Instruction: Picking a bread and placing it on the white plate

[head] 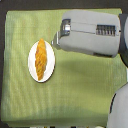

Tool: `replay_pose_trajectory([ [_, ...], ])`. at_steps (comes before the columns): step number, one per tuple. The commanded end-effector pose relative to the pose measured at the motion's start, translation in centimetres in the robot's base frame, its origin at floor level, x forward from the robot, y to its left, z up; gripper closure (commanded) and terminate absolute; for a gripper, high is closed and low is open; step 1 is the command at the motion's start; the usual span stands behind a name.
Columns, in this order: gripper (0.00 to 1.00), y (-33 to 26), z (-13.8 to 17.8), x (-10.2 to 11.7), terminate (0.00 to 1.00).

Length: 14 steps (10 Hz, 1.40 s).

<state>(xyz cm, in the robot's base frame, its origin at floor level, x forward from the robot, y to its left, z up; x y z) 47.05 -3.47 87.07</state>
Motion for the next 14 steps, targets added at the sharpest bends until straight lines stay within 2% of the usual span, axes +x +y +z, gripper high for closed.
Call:
replay_pose_trajectory([
  [1, 0.00, -8.8, 0.7, -1.3, 0.00],
  [6, 0.00, -14.4, 1.8, -2.2, 0.00],
  [11, 0.00, -16.9, 2.6, -0.7, 0.00],
  [14, 0.00, -16.8, 2.7, -0.9, 0.00],
])
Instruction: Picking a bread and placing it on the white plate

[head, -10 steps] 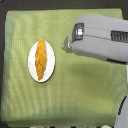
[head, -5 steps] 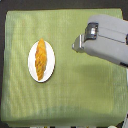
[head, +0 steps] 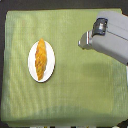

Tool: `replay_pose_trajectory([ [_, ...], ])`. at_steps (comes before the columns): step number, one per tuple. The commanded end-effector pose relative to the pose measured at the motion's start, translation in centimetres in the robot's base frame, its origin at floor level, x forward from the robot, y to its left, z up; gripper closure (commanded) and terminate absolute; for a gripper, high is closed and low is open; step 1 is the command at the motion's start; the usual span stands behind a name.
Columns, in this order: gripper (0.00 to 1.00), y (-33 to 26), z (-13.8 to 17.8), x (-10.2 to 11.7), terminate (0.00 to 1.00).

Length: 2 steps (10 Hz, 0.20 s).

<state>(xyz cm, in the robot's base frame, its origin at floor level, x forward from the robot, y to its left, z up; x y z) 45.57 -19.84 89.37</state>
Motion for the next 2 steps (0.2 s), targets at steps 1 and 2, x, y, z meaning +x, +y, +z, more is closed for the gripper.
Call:
replay_pose_trajectory([
  [1, 0.00, -1.0, 0.6, 0.7, 0.00],
  [2, 0.00, 0.1, 0.2, 0.8, 1.00],
])
